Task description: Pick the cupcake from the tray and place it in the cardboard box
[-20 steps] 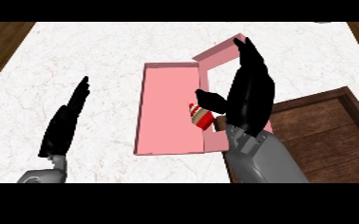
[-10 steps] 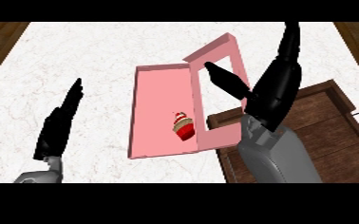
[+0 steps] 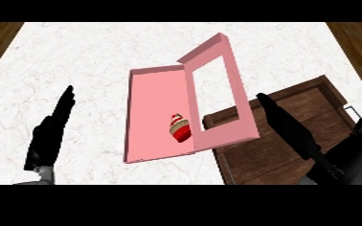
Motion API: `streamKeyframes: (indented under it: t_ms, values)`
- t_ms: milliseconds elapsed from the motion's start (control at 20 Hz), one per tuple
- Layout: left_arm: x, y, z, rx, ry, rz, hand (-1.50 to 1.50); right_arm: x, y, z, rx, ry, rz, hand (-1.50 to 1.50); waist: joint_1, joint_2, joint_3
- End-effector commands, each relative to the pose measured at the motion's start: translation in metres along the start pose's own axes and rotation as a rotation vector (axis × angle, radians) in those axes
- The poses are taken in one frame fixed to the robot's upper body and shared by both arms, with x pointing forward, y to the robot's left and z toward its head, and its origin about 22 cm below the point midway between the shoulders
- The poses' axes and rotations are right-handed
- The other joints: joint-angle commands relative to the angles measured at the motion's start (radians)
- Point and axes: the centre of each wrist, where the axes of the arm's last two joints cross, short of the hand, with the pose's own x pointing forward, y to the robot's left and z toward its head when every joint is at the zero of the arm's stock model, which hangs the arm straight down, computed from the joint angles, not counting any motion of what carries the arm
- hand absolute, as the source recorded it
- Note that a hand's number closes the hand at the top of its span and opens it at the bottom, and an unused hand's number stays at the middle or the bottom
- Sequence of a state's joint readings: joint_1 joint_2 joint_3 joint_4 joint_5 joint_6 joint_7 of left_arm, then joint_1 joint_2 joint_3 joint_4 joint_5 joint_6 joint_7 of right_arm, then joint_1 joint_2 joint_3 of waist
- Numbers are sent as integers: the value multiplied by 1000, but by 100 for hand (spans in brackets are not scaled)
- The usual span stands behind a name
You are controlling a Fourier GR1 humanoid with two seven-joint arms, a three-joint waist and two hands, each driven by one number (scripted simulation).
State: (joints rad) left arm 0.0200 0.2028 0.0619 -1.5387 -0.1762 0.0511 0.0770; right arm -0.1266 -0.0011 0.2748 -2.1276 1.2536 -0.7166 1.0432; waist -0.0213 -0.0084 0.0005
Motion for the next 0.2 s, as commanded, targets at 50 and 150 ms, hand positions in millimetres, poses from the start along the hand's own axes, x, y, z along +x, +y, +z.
streamKeyframes:
  t_ms: [50,150]
  values:
    - [10,4,-8,4,-4,4,0,4,-77,19,-20,82,-9,-150,-5,2,0]
    - [-3,1,6,14,6,-7,0,6,-108,16,42,68,-6,-150,-3,2,1]
